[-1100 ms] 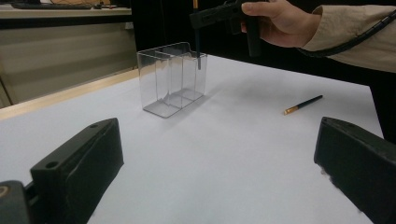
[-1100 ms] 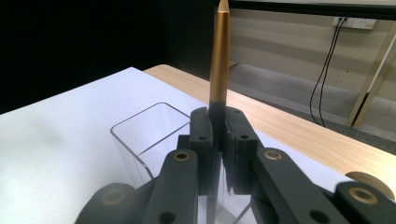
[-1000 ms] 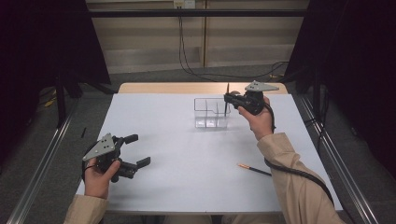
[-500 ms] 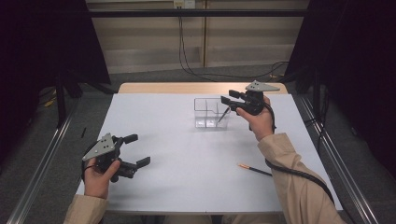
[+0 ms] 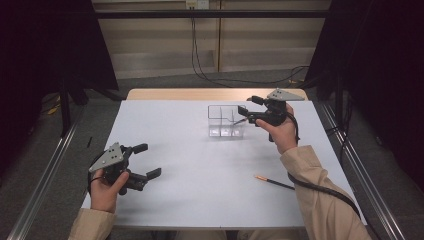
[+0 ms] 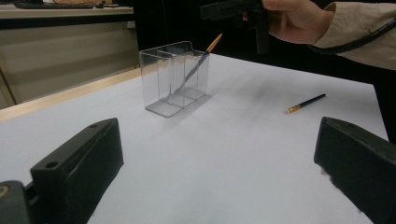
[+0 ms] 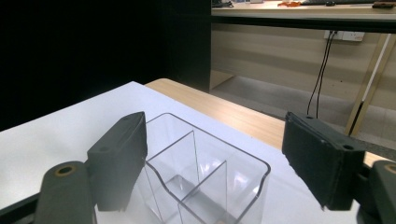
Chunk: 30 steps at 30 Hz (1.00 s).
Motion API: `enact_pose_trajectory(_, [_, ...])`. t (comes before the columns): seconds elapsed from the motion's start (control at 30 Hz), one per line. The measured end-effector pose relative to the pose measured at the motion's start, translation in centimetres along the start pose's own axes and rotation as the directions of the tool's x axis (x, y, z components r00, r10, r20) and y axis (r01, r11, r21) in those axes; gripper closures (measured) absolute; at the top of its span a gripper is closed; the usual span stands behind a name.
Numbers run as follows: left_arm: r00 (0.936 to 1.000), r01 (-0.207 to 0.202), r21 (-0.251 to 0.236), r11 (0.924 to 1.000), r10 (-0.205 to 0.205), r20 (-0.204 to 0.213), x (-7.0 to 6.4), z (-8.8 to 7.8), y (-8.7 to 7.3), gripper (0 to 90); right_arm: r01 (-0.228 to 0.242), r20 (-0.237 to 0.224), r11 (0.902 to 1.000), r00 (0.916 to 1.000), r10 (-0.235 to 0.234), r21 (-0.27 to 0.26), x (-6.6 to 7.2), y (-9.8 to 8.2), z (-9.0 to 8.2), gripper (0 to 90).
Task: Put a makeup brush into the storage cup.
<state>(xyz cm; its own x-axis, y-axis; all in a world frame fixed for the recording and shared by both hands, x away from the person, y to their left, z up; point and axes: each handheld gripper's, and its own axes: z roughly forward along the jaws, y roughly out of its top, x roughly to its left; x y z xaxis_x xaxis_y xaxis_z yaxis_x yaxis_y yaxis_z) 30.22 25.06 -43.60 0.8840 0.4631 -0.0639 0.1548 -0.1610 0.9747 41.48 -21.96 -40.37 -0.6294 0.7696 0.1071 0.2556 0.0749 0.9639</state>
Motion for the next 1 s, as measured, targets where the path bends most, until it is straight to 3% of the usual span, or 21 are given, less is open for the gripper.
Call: enact_pose_trajectory(1.0, [1.0000,-0.006,0.003,1.0000,0.006,0.008,0.0,0.3,0.2,1.1,0.031,-0.045,0.9995,0.9985,-0.031,-0.002,1.3,-1.4,-3.7,11.8])
